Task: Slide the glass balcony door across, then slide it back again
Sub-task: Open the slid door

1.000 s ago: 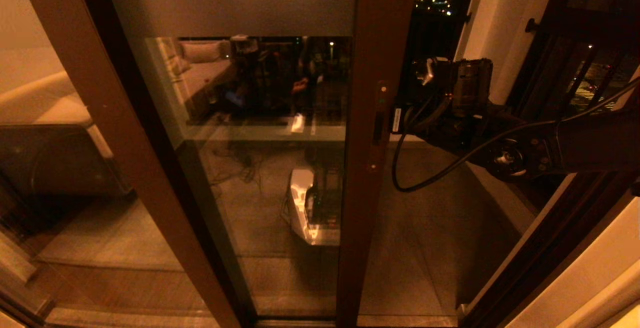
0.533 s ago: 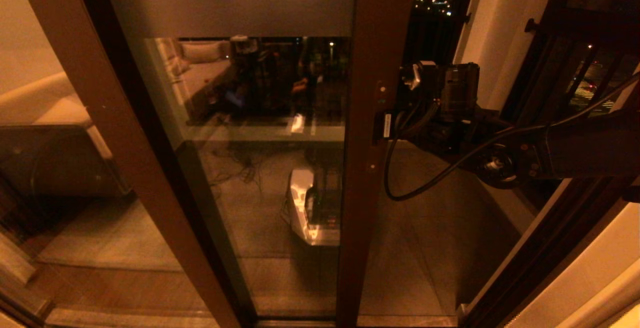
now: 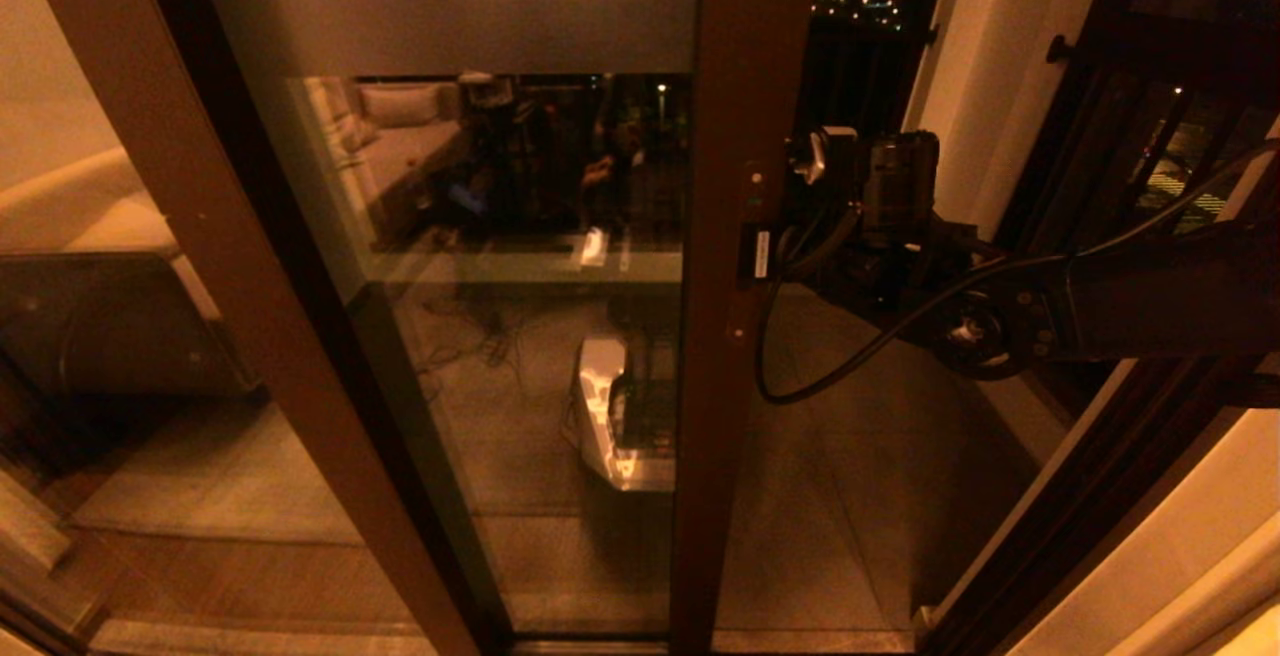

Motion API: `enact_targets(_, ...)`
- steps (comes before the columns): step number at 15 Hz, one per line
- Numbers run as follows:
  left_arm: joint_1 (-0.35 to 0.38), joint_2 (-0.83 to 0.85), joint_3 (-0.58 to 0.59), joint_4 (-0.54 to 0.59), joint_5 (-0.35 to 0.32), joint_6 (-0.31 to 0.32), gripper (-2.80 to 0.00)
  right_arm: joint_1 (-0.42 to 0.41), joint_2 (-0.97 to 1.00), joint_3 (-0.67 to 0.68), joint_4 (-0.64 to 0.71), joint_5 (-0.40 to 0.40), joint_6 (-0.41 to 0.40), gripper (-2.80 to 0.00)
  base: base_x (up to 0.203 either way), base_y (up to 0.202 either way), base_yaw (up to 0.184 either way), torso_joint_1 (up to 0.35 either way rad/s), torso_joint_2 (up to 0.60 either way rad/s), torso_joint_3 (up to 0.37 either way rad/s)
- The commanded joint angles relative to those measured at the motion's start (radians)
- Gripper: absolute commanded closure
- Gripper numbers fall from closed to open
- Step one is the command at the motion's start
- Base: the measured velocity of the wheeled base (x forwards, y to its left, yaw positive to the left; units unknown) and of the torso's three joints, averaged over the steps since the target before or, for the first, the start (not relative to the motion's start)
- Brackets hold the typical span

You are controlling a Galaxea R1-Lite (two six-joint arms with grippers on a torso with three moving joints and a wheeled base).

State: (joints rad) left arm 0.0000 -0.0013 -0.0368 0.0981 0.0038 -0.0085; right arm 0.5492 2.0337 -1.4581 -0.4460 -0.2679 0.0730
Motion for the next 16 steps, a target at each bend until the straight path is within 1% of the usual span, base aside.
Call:
enact_targets(1,0.0,0.0,0.0,0.0,0.001,-0.002,0.0,0.017,0.007,-0.002,-0.007,0.009,0.001,0.0,0.0,0.0,0.0,0.0,0.0,0.0)
enact_targets(6,0.0,0.0,0.0,0.002,0.001,-0.002,0.0,0.037,0.023,-0.005,-0.007,-0.014,0.001,0.0,0.0,0.0,0.0,0.0,0.0,0.0)
enact_targets(12,0.0,0.0,0.0,0.0,0.001,-0.001,0.0,0.092,0.053,-0.033,-0.007,-0.033,0.002,0.0,0.0,0.0,0.0,0.0,0.0,0.0)
enact_targets(16,0.0,0.0,0.0,0.002,0.001,-0.001,0.0,0.094,0.049,-0.021,-0.008,-0.049,0.004,0.0,0.0,0.0,0.0,0.0,0.0,0.0)
